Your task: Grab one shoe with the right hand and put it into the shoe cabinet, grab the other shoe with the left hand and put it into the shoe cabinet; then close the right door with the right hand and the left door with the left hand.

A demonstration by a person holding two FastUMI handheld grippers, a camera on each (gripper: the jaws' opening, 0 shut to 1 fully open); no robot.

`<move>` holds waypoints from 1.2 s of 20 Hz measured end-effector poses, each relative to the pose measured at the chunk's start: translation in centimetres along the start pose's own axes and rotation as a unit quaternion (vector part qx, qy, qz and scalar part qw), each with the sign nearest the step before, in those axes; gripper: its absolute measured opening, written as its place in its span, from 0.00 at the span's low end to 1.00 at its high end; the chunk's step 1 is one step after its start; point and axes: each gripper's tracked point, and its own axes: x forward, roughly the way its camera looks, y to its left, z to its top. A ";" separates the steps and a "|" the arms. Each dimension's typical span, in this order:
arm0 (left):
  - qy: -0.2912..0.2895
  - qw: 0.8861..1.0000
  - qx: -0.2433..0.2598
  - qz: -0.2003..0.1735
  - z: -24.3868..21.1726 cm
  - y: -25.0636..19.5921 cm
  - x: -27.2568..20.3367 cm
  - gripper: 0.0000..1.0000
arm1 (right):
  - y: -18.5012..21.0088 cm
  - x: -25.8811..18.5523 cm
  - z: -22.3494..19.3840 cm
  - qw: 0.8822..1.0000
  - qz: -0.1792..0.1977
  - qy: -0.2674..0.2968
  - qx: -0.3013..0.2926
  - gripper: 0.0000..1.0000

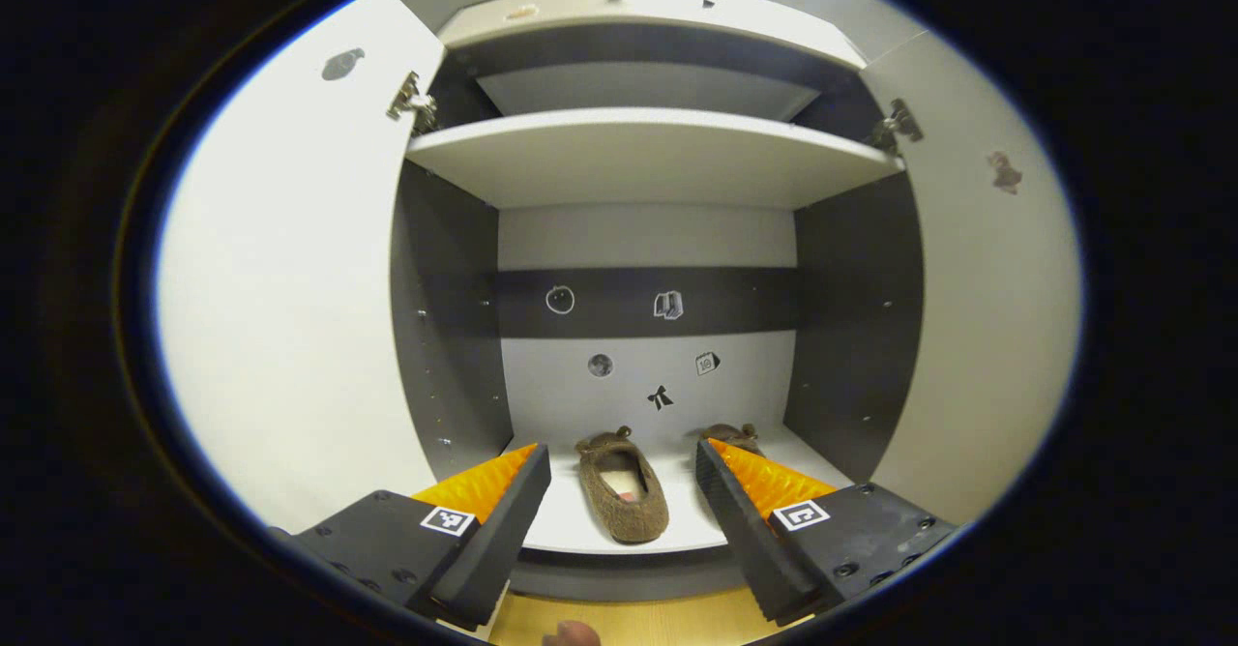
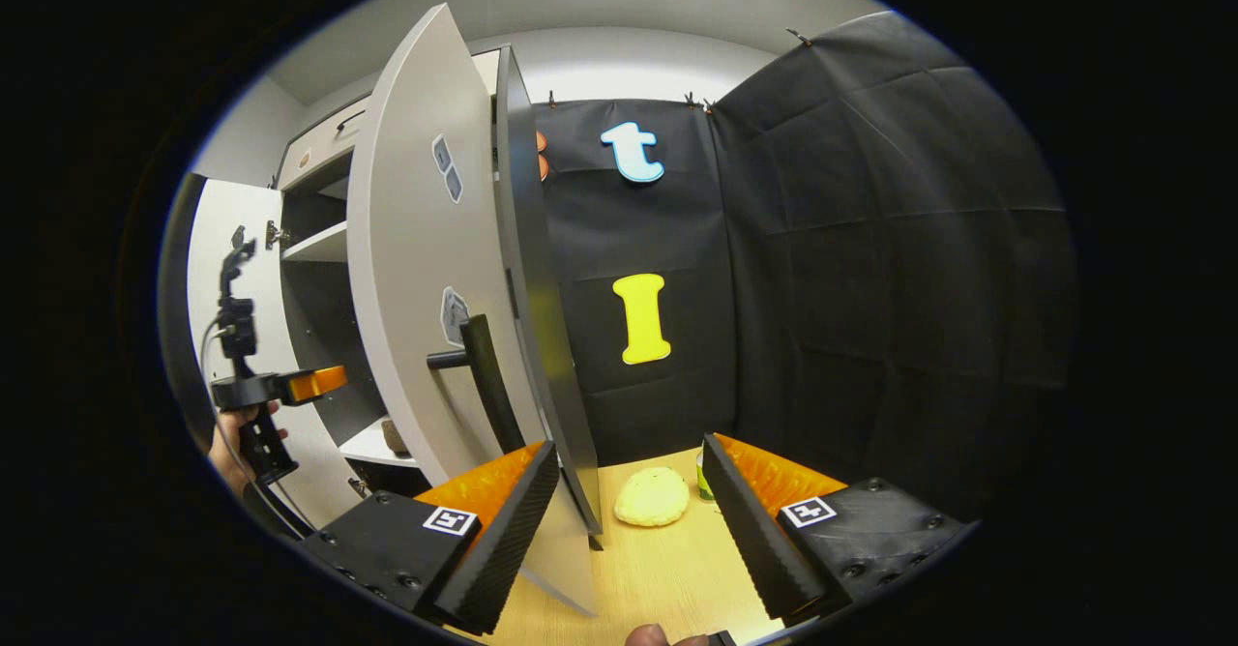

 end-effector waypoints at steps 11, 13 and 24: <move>0.003 1.000 -0.006 -0.006 -1.9 1.2 -13.1 0.96 | 1.3 1.2 0.1 1.000 0.005 -0.007 -0.015 0.98; 0.005 1.000 -0.006 -0.011 -2.3 1.6 -14.5 0.96 | 1.4 1.1 0.2 1.000 -0.003 -0.009 -0.019 0.98; 0.007 1.000 -0.001 -0.012 -5.5 5.1 -17.2 0.96 | 7.7 0.0 -1.1 1.000 0.015 -0.009 -0.021 0.98</move>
